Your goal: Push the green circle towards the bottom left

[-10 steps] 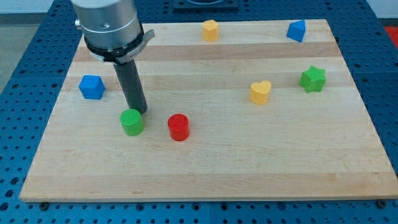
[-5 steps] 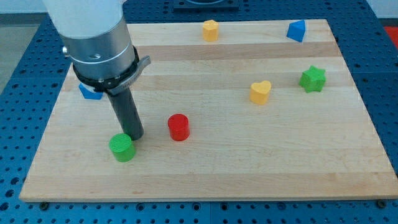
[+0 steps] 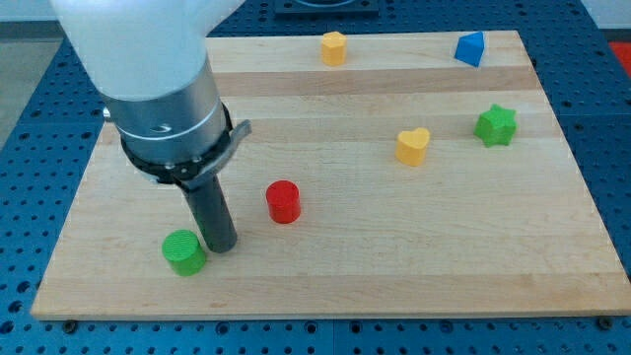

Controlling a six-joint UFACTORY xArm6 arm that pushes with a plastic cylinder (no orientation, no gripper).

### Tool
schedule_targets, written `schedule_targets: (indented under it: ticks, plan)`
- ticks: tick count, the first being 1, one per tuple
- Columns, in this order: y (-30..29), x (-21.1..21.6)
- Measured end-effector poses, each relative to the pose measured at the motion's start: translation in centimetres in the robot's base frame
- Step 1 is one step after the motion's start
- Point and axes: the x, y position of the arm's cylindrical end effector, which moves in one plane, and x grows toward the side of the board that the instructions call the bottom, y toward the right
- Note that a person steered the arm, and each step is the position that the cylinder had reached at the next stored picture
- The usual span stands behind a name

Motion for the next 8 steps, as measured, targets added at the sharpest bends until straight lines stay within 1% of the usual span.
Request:
schedule_targets:
  ticks: [1,4,6,7,8]
  plan:
    - [0.4,0.6]
    - [-4.8,0.6]
    - [-6.1,1.3]
    - [-5.7,4.3]
    - [-5.7,6.0]
